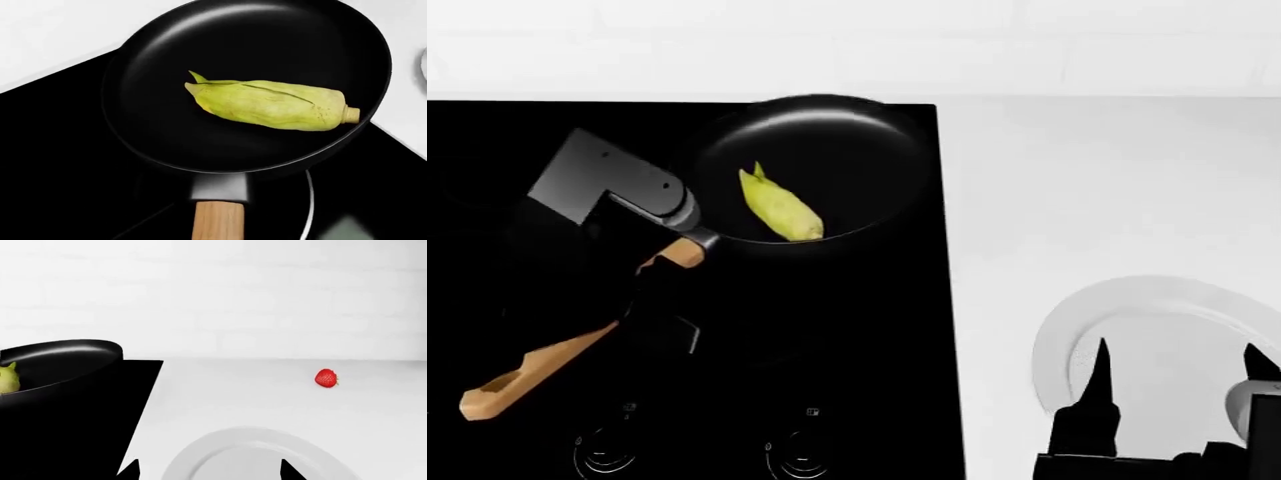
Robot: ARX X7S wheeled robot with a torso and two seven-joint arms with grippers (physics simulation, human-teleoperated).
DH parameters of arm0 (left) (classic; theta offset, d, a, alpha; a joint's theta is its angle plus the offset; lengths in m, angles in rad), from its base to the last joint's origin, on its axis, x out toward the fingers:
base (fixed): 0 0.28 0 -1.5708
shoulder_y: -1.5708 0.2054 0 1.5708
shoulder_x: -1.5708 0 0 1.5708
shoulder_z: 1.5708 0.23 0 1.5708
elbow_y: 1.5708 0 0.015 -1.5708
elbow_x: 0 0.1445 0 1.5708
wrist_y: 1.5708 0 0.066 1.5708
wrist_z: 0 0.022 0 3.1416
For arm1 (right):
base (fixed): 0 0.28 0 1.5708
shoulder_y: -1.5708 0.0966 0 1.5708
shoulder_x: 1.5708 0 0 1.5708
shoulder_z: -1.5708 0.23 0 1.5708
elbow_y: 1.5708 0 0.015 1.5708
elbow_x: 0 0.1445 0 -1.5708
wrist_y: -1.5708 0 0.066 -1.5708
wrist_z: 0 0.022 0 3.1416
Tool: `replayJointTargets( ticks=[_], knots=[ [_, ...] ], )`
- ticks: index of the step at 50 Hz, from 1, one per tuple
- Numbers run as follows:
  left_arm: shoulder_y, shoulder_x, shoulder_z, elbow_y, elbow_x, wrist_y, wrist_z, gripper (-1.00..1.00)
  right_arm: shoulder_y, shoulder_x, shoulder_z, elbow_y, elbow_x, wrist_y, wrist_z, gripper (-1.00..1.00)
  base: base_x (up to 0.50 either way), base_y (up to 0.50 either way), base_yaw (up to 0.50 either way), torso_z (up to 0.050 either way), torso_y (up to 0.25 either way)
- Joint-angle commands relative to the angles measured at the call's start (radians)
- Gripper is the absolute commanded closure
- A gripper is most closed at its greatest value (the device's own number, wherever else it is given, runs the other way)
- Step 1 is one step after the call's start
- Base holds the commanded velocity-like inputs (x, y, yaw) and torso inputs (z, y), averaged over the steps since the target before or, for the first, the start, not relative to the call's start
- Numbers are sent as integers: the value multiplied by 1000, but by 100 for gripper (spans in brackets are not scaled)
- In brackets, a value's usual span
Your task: Pick up the pan and dump the vegetables in it onto the plate. Then return the pan to the stove.
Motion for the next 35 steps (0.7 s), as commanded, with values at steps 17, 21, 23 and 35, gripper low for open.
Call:
replayJointTargets(
  ticks=[17,21,23,35],
  knots=[
    [18,-65,-131,309,-140,-189,-77,100,-61,37,15,-38,-2,-42,-22,-100,0,-324,0,1,3],
    [26,-64,-129,321,-144,-188,-82,100,-76,29,30,-37,6,-54,-26,-100,0,-440,0,0,3],
    [25,-65,-127,320,-145,-186,-81,100,-82,15,50,-35,22,-63,-32,-100,-145,-381,0,0,0],
    [45,-85,-108,326,-140,-168,-83,100,-92,10,42,-33,29,-71,-33,-100,-271,-489,0,1,3]
  ],
)
